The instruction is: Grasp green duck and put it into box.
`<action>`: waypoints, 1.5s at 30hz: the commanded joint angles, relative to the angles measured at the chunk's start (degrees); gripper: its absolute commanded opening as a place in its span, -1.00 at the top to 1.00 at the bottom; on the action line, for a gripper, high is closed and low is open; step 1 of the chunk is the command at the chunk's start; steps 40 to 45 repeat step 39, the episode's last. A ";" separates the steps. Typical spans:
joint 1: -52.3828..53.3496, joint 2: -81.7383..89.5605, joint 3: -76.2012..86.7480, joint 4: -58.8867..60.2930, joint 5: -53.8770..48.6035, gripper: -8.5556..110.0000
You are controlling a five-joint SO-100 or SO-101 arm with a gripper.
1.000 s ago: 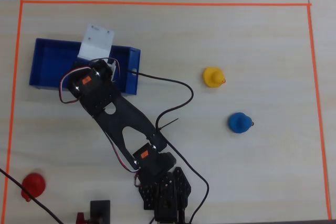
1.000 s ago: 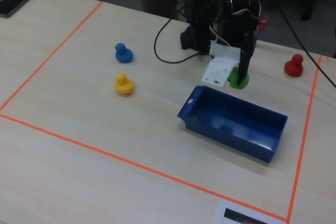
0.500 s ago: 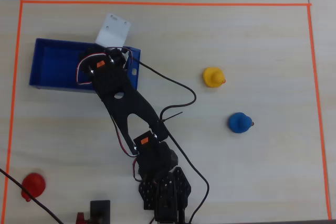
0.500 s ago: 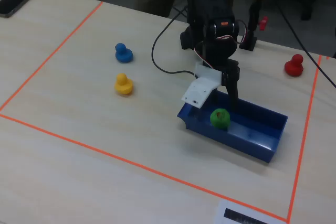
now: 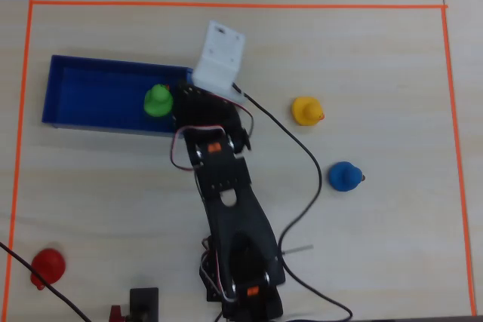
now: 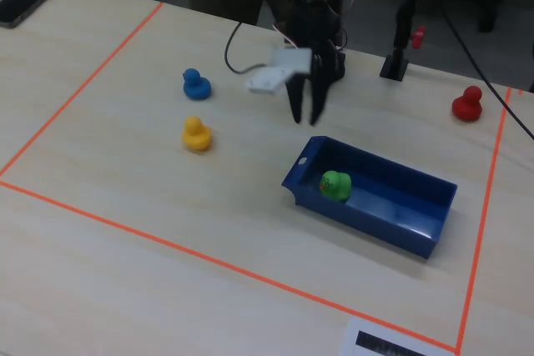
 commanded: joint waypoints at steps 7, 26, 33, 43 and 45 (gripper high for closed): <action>16.35 46.14 48.78 -17.49 -16.00 0.86; 14.77 59.41 56.69 26.37 -25.66 0.85; 19.25 59.41 56.69 26.46 -25.66 0.79; 19.25 59.41 56.69 26.46 -25.66 0.79; 19.25 59.41 56.69 26.46 -25.66 0.79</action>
